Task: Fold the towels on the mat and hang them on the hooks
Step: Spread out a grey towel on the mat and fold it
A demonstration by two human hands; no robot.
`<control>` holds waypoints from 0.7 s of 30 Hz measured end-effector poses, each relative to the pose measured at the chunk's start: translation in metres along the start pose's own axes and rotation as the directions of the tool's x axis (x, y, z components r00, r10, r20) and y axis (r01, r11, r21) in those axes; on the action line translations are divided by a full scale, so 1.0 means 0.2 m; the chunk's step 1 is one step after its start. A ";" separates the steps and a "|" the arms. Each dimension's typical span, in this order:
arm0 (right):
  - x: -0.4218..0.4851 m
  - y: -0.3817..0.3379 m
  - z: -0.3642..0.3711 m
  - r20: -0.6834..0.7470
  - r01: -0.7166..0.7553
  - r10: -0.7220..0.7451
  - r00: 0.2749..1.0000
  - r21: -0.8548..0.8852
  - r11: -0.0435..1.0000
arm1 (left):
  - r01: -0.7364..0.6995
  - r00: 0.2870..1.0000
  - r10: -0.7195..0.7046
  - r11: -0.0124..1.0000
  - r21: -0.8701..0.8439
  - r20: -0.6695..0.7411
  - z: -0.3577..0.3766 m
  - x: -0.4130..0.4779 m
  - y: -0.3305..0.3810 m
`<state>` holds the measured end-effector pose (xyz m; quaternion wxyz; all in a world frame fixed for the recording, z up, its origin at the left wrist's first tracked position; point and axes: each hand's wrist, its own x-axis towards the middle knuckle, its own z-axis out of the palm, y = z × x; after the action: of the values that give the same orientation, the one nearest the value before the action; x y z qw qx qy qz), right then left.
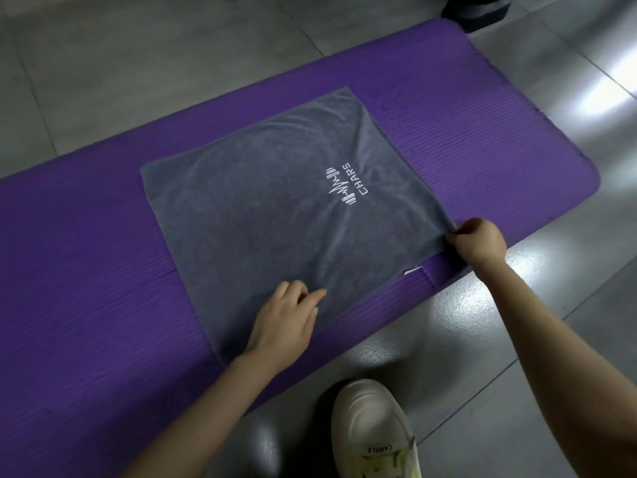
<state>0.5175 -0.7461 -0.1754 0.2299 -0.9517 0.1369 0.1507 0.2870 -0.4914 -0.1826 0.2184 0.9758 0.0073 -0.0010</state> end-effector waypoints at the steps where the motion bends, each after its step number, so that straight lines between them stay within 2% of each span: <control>1: 0.00 -0.01 -0.01 -0.003 -0.003 0.003 1.000 -0.001 1.000 | 0.023 0.998 -0.024 0.999 0.024 0.059 0.01 0.03 0.01; 3: -0.01 -0.03 -0.03 0.006 -0.011 0.011 1.000 0.017 1.000 | 0.069 0.974 -0.080 0.996 0.059 0.213 0.04 0.08 0.01; 6: -0.01 -0.08 -0.06 0.031 -0.032 0.029 0.999 0.087 0.996 | 0.057 0.954 -0.076 0.996 0.073 0.292 0.04 0.13 0.00; 8: -0.04 -0.15 -0.09 0.029 0.004 -0.008 1.000 0.138 0.990 | 0.119 0.943 -0.095 0.991 -0.058 0.319 0.00 0.15 -0.03; 10: -0.11 -0.28 -0.13 0.053 0.046 -0.064 0.997 0.283 0.958 | 0.262 0.944 -0.189 0.928 -0.266 0.272 -0.05 0.16 -0.08; 12: -0.22 -0.45 -0.17 0.113 0.071 -0.139 0.984 0.464 0.883 | 0.408 0.913 -0.360 0.778 -0.479 0.193 -0.13 0.16 -0.15; 13: -0.30 -0.54 -0.19 0.146 0.090 -0.195 0.970 0.529 0.844 | 0.466 0.873 -0.448 0.652 -0.598 0.193 -0.18 0.15 -0.18; 15: -0.46 -0.70 -0.16 0.222 0.142 -0.323 0.920 0.579 0.803 | 0.531 0.774 -0.568 0.339 -0.777 0.280 -0.29 0.11 -0.24; 16: -0.54 -0.76 -0.13 0.260 0.180 -0.381 0.887 0.566 0.805 | 0.543 0.731 -0.594 0.208 -0.813 0.336 -0.34 0.08 -0.27; 18: -0.69 -0.84 -0.02 0.326 0.319 -0.490 0.809 0.456 0.831 | 0.539 0.673 -0.606 0.010 -0.842 0.424 -0.41 0.02 -0.34; 21: -0.85 -0.82 0.17 0.442 0.574 -0.614 0.654 0.238 0.783 | 0.536 0.610 -0.603 -0.163 -0.828 0.514 -0.44 -0.05 -0.41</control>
<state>0.4089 -0.5564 -0.0788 0.3299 -0.8618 -0.2401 0.3014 0.2763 -0.3805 -0.1385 0.7477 0.4918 0.4413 -0.0662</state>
